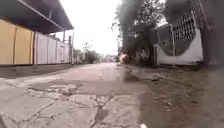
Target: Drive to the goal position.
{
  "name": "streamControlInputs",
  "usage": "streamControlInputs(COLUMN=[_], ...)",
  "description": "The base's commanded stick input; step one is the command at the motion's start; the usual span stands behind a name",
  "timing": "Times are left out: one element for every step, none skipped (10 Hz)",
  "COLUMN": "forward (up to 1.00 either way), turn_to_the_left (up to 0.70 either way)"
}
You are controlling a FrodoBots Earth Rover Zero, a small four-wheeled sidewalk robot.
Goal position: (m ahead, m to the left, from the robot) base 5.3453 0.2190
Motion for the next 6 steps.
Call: streamControlInputs(forward=[1.00,1.00,1.00,1.00,1.00,1.00], turn_to_the_left=[0.00,0.00,0.00,0.01,0.04,0.21])
